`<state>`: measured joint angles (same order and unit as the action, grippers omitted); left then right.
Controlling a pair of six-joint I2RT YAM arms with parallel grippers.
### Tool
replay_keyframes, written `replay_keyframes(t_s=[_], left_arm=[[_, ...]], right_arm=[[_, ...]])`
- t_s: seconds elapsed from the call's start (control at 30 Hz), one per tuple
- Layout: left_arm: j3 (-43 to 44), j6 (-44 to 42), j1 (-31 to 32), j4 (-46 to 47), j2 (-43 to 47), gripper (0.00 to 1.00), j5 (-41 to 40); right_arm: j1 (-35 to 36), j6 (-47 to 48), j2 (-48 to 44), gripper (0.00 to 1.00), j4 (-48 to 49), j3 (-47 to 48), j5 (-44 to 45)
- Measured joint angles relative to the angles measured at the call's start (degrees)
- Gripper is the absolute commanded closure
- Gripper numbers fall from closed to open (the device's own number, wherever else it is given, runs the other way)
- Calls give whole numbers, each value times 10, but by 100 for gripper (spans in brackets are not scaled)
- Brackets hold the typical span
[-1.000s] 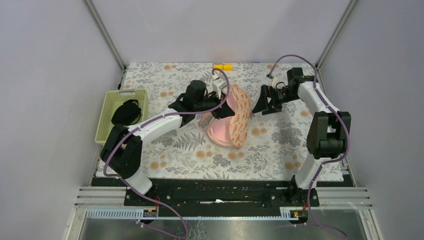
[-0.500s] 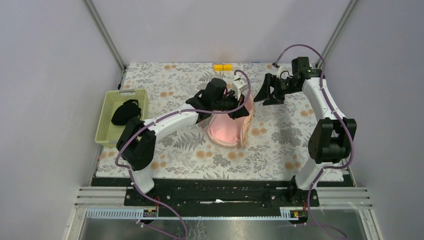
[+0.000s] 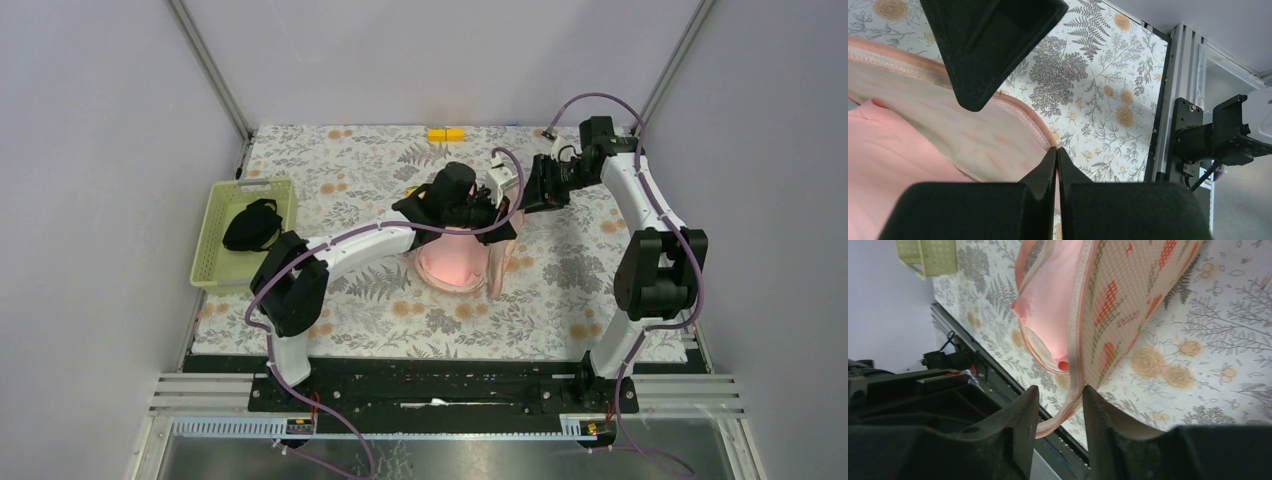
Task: Unzip the laundry bag and remove the bra
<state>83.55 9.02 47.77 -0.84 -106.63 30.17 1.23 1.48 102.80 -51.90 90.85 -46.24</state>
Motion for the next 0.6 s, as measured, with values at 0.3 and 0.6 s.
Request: replay_keyframes(t_s=[0.3, 0.6], left_arm=[[1, -10, 3, -26, -2, 62, -16], [-113, -24, -12, -24, 112, 38, -76]], right_arm=[[0, 31, 17, 100, -6, 0, 41], [-5, 61, 24, 100, -22, 0, 69]])
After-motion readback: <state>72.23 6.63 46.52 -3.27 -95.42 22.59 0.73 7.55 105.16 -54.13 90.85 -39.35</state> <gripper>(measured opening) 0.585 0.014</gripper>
